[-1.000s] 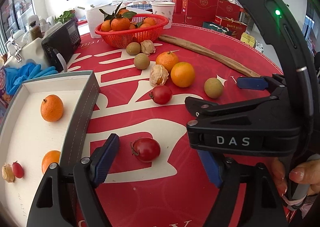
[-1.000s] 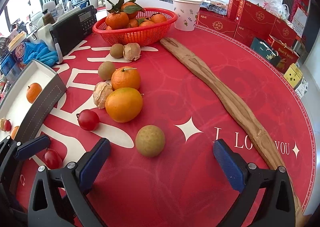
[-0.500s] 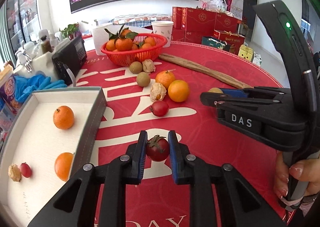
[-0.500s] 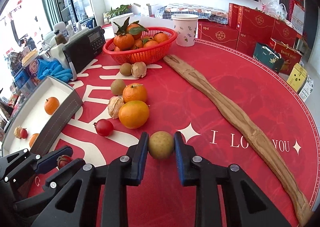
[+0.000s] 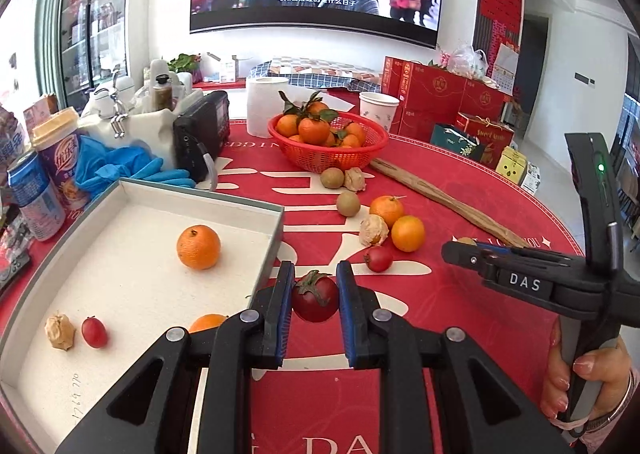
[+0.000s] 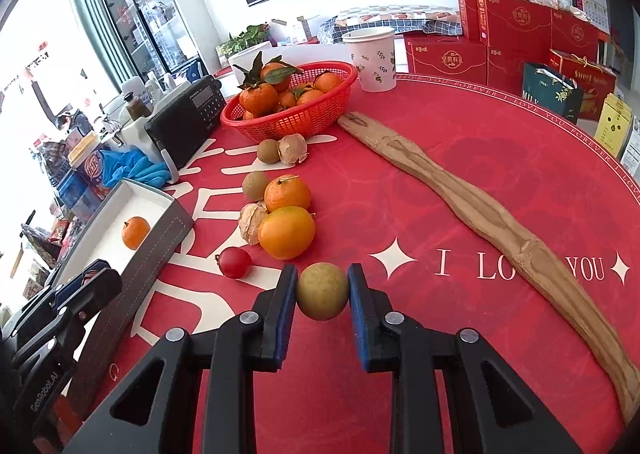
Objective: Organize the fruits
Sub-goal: 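Carry the tomato and kiwi over the white tray with both tools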
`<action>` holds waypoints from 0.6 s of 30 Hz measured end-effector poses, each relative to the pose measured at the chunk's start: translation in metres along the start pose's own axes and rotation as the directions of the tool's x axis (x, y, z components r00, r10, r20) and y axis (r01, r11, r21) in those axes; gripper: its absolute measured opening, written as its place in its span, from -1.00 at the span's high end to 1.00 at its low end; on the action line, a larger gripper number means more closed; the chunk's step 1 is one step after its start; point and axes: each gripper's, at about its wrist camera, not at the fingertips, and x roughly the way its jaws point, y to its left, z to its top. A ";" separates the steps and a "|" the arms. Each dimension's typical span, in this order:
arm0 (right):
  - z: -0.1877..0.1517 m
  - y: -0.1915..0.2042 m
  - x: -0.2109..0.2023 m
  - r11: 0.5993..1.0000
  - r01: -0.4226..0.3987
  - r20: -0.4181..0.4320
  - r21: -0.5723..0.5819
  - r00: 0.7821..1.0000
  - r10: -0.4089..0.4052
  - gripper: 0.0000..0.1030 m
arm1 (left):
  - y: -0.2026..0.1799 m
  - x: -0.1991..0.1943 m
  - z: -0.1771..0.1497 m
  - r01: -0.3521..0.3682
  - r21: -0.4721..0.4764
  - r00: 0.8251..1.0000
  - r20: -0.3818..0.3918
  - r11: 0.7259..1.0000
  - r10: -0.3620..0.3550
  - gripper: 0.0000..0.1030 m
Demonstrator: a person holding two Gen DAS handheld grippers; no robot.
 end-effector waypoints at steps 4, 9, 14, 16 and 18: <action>-0.002 0.004 0.001 1.000 -0.013 -0.004 -0.009 1.000 0.013 0.48 | 0.010 -0.005 0.001 -0.034 -0.023 0.999 0.024 0.999 0.034 0.55; -0.003 0.010 0.001 0.999 -0.026 -0.005 -0.020 1.000 0.026 0.48 | 0.024 -0.010 0.002 -0.056 -0.057 0.997 0.040 0.997 0.059 0.55; -0.004 0.015 0.004 0.999 -0.034 -0.015 -0.022 0.999 0.033 0.48 | 0.039 -0.017 0.001 -0.081 -0.088 0.995 0.051 0.993 0.085 0.55; -0.005 0.018 0.005 0.999 -0.037 -0.016 -0.025 0.999 0.036 0.48 | 0.045 -0.020 0.001 -0.090 -0.101 0.994 0.054 0.991 0.095 0.55; -0.005 0.021 0.005 0.999 -0.041 -0.018 -0.028 0.999 0.041 0.48 | 0.051 -0.022 0.001 -0.095 -0.116 0.993 0.056 0.989 0.102 0.55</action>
